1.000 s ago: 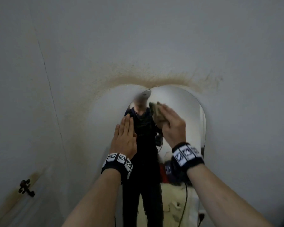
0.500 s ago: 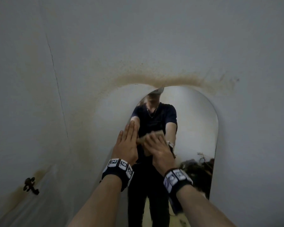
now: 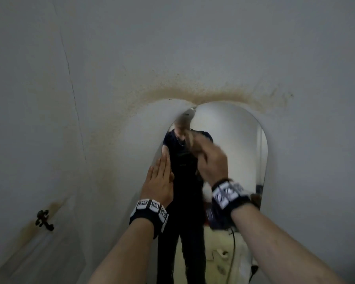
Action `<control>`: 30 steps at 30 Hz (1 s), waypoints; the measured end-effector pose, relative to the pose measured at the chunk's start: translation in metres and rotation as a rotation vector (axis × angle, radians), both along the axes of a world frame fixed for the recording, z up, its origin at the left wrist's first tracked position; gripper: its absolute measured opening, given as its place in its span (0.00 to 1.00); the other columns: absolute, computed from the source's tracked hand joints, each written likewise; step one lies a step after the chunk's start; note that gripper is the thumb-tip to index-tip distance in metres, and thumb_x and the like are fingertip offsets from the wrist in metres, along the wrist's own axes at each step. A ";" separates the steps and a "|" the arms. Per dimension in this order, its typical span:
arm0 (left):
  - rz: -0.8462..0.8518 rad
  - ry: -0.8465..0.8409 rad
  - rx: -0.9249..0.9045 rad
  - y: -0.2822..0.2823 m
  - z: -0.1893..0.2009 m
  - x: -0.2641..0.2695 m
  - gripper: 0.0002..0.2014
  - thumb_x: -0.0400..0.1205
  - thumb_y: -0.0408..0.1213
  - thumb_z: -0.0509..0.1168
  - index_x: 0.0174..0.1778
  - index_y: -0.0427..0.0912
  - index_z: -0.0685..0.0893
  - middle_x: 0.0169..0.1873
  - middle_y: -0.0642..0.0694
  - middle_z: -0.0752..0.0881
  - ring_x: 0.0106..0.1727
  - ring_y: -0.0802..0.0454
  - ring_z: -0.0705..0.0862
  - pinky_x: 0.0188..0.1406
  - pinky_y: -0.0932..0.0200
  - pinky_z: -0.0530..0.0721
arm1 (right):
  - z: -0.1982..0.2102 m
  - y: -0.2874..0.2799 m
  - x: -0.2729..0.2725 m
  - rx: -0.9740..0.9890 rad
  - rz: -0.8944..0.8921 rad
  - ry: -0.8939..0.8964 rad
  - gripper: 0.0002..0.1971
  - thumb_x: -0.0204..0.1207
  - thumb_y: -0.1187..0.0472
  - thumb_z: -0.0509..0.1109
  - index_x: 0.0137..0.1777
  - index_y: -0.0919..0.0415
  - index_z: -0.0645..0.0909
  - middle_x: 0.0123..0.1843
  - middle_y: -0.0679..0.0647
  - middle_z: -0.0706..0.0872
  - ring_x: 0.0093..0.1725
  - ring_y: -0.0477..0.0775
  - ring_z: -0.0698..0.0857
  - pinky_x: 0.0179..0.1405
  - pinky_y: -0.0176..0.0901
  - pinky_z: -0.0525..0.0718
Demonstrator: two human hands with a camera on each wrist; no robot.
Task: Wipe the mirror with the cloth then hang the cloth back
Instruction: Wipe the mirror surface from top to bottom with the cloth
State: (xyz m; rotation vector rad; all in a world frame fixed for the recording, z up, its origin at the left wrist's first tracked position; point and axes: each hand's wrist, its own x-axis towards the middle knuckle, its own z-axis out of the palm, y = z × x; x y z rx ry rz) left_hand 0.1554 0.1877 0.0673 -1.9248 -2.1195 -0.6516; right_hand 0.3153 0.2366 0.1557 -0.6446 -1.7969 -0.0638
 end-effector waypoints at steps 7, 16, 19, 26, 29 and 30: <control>0.025 0.051 -0.047 -0.012 -0.034 -0.004 0.36 0.85 0.43 0.49 0.85 0.41 0.37 0.84 0.46 0.35 0.86 0.47 0.44 0.79 0.51 0.37 | 0.053 0.067 -0.052 0.045 -0.243 -0.346 0.28 0.71 0.68 0.68 0.74 0.60 0.74 0.76 0.61 0.74 0.79 0.66 0.66 0.80 0.61 0.51; 0.039 0.065 -0.155 -0.012 -0.060 -0.001 0.33 0.88 0.49 0.45 0.85 0.41 0.38 0.85 0.44 0.38 0.85 0.45 0.36 0.82 0.47 0.32 | -0.081 0.035 -0.051 0.123 0.030 -0.643 0.26 0.70 0.61 0.56 0.69 0.58 0.80 0.74 0.55 0.78 0.77 0.58 0.71 0.80 0.54 0.55; 0.022 0.077 -0.213 -0.017 -0.078 0.005 0.32 0.87 0.48 0.46 0.85 0.39 0.47 0.86 0.42 0.48 0.86 0.43 0.40 0.83 0.44 0.35 | -0.118 0.020 -0.046 0.031 0.086 -0.668 0.28 0.68 0.61 0.57 0.69 0.57 0.80 0.73 0.54 0.79 0.77 0.57 0.71 0.81 0.50 0.51; 0.004 0.009 -0.233 -0.035 -0.100 0.014 0.35 0.86 0.49 0.47 0.84 0.42 0.37 0.85 0.46 0.37 0.85 0.45 0.36 0.82 0.43 0.33 | -0.112 -0.011 -0.043 -0.023 0.126 -0.544 0.22 0.72 0.68 0.61 0.66 0.58 0.81 0.67 0.56 0.84 0.71 0.58 0.77 0.73 0.59 0.68; 0.001 -0.041 -0.198 -0.037 -0.099 0.015 0.40 0.83 0.47 0.52 0.84 0.44 0.34 0.83 0.49 0.31 0.85 0.47 0.36 0.83 0.44 0.36 | -0.056 -0.013 -0.046 0.075 0.078 -0.248 0.22 0.74 0.72 0.64 0.68 0.60 0.80 0.67 0.56 0.83 0.69 0.56 0.78 0.73 0.55 0.72; 0.000 -0.065 -0.196 -0.038 -0.100 0.015 0.40 0.83 0.46 0.53 0.84 0.45 0.34 0.83 0.50 0.30 0.85 0.49 0.35 0.83 0.45 0.36 | -0.036 -0.009 -0.047 0.123 0.023 -0.183 0.23 0.73 0.71 0.63 0.69 0.61 0.80 0.68 0.57 0.83 0.70 0.57 0.78 0.75 0.54 0.70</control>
